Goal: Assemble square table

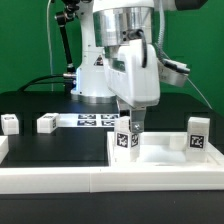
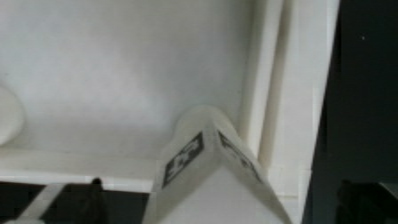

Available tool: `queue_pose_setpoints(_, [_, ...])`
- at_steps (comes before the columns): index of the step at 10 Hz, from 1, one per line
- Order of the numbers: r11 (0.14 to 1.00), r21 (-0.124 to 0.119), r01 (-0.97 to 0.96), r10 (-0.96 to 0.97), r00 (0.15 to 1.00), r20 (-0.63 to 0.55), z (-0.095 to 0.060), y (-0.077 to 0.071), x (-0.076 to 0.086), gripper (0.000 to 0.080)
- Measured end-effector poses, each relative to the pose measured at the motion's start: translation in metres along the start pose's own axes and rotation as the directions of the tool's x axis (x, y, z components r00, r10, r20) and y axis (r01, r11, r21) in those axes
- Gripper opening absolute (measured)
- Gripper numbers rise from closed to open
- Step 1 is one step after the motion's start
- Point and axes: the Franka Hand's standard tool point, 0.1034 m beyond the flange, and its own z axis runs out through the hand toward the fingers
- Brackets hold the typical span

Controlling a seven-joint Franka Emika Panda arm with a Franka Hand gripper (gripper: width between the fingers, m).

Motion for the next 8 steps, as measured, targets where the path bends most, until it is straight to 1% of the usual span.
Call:
queue_pose_setpoints(2, [0.979,-0.008,0.204,-0.205,0.979,-0.009,0.0000,0.0003,0.0007,0.0649])
queue_pose_setpoints(4, [0.929,-0.010,0.370,-0.370,0.929,-0.008,0.0004,0.0006,0.0008,0.0649])
queue_pose_setpoints(5, [0.909,-0.012,0.416,-0.416,0.909,-0.008,0.0007,0.0007,0.0006,0.0649])
queue_pose_setpoints(6, [0.862,-0.020,0.506,-0.507,0.862,-0.012,0.0007,0.0010,0.0013,0.0649])
queue_pose_setpoints(8, [0.781,-0.037,0.623,-0.624,0.781,-0.016,0.0007,0.0015,0.0026,0.0649])
